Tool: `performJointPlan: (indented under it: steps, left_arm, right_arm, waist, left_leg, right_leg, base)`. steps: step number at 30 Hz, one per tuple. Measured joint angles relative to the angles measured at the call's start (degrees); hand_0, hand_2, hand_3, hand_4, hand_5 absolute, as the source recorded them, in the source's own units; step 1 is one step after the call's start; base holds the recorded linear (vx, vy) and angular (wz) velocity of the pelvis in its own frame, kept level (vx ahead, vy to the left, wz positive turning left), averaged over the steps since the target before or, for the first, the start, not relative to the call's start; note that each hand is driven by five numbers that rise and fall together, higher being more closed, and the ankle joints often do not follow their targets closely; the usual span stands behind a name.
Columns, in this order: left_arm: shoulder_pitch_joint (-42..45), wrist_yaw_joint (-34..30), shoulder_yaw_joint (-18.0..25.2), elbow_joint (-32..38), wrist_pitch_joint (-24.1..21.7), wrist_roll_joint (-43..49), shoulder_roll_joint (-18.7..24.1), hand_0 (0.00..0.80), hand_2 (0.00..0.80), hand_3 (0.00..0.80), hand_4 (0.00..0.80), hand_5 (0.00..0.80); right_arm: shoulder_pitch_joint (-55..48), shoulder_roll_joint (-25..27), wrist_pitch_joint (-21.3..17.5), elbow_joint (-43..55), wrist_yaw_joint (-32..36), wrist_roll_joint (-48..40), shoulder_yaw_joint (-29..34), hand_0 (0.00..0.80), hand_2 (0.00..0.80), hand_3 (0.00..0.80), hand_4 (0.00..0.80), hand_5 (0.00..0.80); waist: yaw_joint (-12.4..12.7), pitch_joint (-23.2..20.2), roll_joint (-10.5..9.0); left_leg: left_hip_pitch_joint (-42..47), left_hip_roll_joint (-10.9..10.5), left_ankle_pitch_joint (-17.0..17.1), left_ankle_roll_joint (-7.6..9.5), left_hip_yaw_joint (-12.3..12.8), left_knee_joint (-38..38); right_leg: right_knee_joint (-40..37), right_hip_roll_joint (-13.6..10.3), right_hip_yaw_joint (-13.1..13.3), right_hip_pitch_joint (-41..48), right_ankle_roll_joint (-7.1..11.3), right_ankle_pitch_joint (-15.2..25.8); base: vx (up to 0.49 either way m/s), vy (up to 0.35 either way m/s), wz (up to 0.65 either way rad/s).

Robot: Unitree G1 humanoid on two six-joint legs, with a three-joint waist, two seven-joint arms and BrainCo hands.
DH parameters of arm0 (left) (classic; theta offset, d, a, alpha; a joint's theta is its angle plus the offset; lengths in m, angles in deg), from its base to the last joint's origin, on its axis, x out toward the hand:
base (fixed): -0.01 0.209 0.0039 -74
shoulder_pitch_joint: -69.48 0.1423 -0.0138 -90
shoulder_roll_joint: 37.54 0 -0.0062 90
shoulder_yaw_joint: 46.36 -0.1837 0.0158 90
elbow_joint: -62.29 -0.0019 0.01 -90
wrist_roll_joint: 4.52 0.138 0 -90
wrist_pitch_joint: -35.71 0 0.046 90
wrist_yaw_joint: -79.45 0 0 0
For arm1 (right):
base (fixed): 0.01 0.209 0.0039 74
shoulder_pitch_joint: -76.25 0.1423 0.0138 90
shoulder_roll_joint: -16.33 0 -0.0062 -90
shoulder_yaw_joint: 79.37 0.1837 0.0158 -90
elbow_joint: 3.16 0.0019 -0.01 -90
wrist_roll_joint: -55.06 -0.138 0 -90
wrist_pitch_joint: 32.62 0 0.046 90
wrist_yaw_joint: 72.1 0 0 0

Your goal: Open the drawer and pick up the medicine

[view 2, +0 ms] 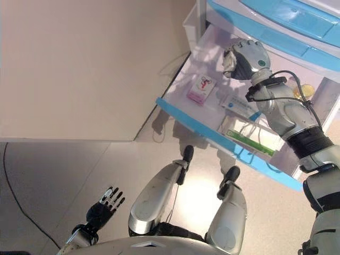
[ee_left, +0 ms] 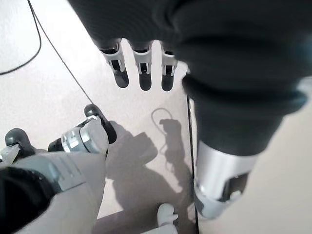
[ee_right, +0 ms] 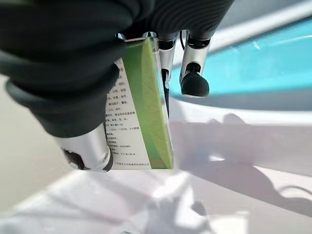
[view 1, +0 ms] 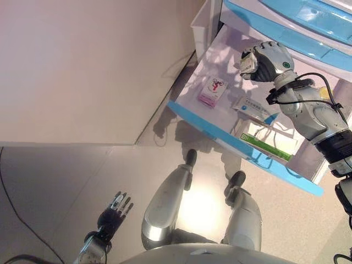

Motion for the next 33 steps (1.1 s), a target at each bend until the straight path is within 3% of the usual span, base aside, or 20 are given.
performJointPlan:
  steps: [5,12,18,23,28,33]
  left_arm:
    - [-0.6,0.2,1.7,-1.7,0.0,1.0,0.0,0.0,0.0,0.0,0.0,0.0]
    - [-1.3,0.2,1.8,-4.3,-0.1,2.2,-0.3,0.0,0.0,0.0,0.0,0.0]
    - [-2.2,-0.4,3.5,-7.0,-1.3,3.2,-1.3,0.0,0.0,0.0,0.0,0.0]
    - [-2.3,-0.4,3.9,-8.1,-1.6,3.4,-1.3,0.0,0.0,0.0,0.0,0.0]
    - [-2.3,-0.1,4.0,-8.3,-2.5,4.2,-1.4,0.0,0.0,0.0,0.0,0.0]
    - [-2.1,1.1,4.6,-9.4,-2.5,4.4,-2.6,0.0,0.0,0.0,0.0,0.0]
  right_arm:
    - [-3.8,0.6,-3.1,9.1,4.7,-3.1,2.4,0.8,0.8,0.8,0.8,0.8]
    - [-4.4,0.7,-6.1,16.0,12.8,-8.8,4.3,0.8,0.8,0.8,0.8,0.8]
    - [-5.9,0.9,-11.3,24.5,20.8,-14.0,4.5,0.8,0.8,0.8,0.8,0.8]
    - [-8.6,0.9,-13.6,30.5,22.2,-18.3,7.2,0.8,0.8,0.8,0.8,0.8]
    - [-9.1,0.8,-13.2,32.8,21.9,-22.8,12.2,0.8,0.8,0.8,0.8,0.8]
    - [-9.7,0.5,-12.1,33.2,18.9,-25.1,15.6,0.8,0.8,0.8,0.8,0.8]
  waist:
    - [-0.5,-0.1,-1.62]
    - [-1.7,-0.3,-2.08]
    - [-1.9,-0.4,-2.39]
    - [-2.3,-1.5,-4.29]
    - [-3.1,-2.9,-6.2]
    - [-3.3,-7.1,-6.63]
  left_leg:
    - [2.7,0.4,-0.3,-0.23,1.0,-1.7]
    - [4.6,0.8,-0.5,-0.14,1.6,-2.6]
    - [6.1,0.9,-0.5,-0.15,1.7,-3.4]
    - [7.0,1.0,-1.0,-0.67,1.8,-3.9]
    - [8.3,1.0,-1.3,-0.63,2.1,-4.6]
    - [8.9,1.0,-1.9,-0.45,2.3,-4.6]
  right_leg:
    - [-2.0,0.5,1.0,2.2,-0.21,0.3]
    - [-3.9,0.9,1.2,4.2,0.27,0.9]
    - [-4.6,1.5,1.3,5.7,0.48,1.0]
    - [-5.4,1.5,1.3,6.6,0.3,0.9]
    - [-6.2,1.4,1.6,7.9,0.56,1.1]
    - [-7.5,1.8,1.6,9.0,0.72,1.2]
  base:
    - [0.008,-0.051,-0.12]
    - [-0.004,-0.017,-0.05]
    - [0.001,-0.001,-0.01]
    - [0.006,0.0,0.0]
    - [0.037,-0.011,-0.03]
    - [0.051,-0.023,-0.02]
